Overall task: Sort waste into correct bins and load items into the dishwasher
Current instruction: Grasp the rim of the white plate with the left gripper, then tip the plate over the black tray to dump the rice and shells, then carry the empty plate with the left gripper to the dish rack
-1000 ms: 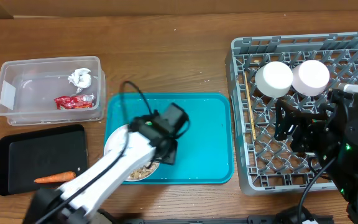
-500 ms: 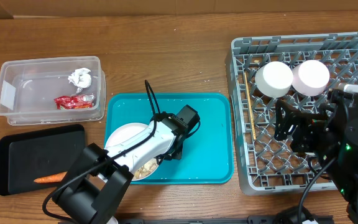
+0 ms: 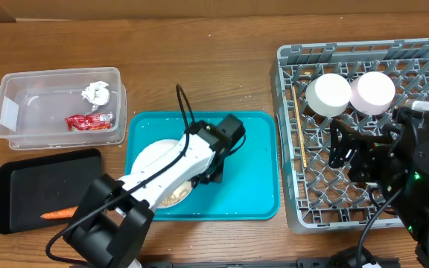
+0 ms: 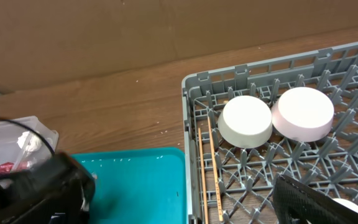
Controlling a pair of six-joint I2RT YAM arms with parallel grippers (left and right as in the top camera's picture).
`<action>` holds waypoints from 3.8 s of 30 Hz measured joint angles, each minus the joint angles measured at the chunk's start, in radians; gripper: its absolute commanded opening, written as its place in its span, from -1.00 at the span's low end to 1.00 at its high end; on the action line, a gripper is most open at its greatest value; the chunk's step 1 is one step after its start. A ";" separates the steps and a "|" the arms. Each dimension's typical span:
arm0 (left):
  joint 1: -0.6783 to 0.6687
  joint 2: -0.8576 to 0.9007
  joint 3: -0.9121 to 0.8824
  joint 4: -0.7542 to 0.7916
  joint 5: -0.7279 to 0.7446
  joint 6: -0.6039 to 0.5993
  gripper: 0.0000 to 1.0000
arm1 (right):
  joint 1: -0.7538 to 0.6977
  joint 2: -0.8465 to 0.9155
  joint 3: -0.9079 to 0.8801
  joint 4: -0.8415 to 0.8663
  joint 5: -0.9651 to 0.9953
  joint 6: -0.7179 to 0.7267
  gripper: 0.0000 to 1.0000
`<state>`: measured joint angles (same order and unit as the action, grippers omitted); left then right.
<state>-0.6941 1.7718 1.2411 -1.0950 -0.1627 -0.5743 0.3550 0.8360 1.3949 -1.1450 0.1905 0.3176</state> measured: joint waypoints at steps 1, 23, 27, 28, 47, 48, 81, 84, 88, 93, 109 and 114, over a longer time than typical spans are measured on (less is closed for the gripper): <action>0.000 0.000 0.045 -0.016 0.008 0.007 -0.92 | 0.000 0.000 0.000 0.000 0.000 0.000 1.00; 0.191 0.000 0.656 -0.415 -0.037 0.109 -0.92 | 0.000 0.000 0.000 0.001 0.000 0.000 1.00; 0.238 0.000 0.693 -0.516 -0.082 0.079 -0.92 | 0.000 0.000 0.000 0.000 0.000 0.000 1.00; 0.250 0.000 0.695 -0.539 -0.089 0.068 -0.91 | 0.000 0.000 0.000 0.000 0.000 0.000 1.00; 0.723 -0.206 0.423 -0.452 -0.081 0.015 -0.91 | 0.000 0.000 0.000 0.000 0.000 0.000 1.00; 0.766 -0.242 0.378 -0.410 -0.068 0.023 -0.92 | 0.000 0.000 0.000 0.000 -0.001 0.000 1.00; 1.526 -0.549 -0.130 0.157 0.834 0.288 -0.92 | 0.000 0.000 0.000 0.000 0.000 0.000 1.00; 1.579 -0.555 -0.156 0.129 0.926 0.349 -0.91 | 0.000 0.000 0.000 0.000 0.000 0.000 1.00; 1.665 -0.555 -0.232 0.096 1.052 0.463 -0.91 | 0.000 0.000 0.000 0.000 0.000 0.000 1.00; 1.806 -0.555 -0.306 0.096 1.249 0.599 -0.92 | 0.000 0.000 0.000 0.000 0.000 0.000 1.00; 1.820 -0.555 -0.321 0.000 1.446 0.743 -0.92 | 0.000 0.000 0.000 0.000 0.000 0.000 1.00; 1.731 -0.571 -0.320 -0.021 1.517 0.759 -0.92 | 0.000 0.000 0.000 0.000 0.000 0.000 1.00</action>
<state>1.0370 1.2003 0.9207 -1.1160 1.3540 0.1848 0.3553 0.8360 1.3949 -1.1446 0.1902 0.3176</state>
